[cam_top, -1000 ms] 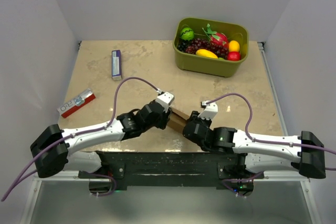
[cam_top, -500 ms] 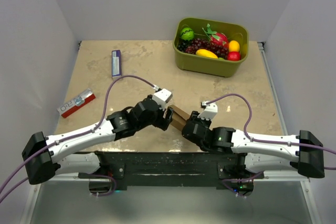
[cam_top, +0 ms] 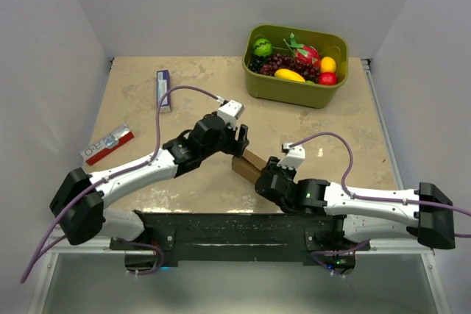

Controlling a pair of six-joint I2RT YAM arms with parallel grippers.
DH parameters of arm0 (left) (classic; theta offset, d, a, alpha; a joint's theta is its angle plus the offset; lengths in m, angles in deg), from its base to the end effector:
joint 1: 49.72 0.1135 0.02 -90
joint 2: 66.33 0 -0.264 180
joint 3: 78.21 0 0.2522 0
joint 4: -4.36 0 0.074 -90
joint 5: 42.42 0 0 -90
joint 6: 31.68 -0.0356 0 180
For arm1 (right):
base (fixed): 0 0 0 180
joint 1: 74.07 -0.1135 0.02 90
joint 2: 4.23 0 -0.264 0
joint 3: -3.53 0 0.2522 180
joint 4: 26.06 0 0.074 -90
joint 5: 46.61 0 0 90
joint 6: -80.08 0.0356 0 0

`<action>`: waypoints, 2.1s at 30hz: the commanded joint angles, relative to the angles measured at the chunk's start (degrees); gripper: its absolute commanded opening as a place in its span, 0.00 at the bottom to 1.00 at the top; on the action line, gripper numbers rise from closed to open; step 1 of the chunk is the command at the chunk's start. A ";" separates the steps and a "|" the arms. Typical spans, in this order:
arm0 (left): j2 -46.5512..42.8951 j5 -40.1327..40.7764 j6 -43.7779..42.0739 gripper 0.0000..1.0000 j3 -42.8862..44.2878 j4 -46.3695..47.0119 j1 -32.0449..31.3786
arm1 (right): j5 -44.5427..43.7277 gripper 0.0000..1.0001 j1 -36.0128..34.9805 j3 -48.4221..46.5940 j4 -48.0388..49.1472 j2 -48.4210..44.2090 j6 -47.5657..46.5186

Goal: Fold the paper box

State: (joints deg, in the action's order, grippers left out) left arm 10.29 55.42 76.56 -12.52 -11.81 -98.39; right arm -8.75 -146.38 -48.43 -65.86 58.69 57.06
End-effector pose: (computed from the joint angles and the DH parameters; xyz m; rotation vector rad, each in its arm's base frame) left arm 0.2043 -0.2249 0.2727 0.4638 2.0387 -0.5849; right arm 0.0900 0.1897 0.2264 0.2621 2.0669 0.3367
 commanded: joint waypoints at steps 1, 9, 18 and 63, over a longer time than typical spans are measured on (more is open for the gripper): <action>1.95 -1.68 -1.10 0.72 -2.43 6.37 0.59 | -0.42 0.41 -0.11 2.07 -4.72 0.54 1.93; 1.95 -0.98 0.30 0.62 -12.18 9.27 0.59 | -0.86 0.42 -0.11 1.81 -5.94 0.28 2.01; 0.38 -1.59 1.89 0.55 -16.68 10.85 0.59 | 0.46 0.56 -0.20 -1.44 -9.54 -2.70 0.35; -3.22 -3.97 -1.72 0.76 -9.65 9.54 0.68 | 8.72 0.32 0.07 12.62 -11.31 -17.04 10.01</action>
State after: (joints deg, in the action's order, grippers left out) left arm 9.90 51.31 76.75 -24.83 -1.71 -97.80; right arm -0.16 -146.40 -37.92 -73.60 40.75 66.37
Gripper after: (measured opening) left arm 0.747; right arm 0.333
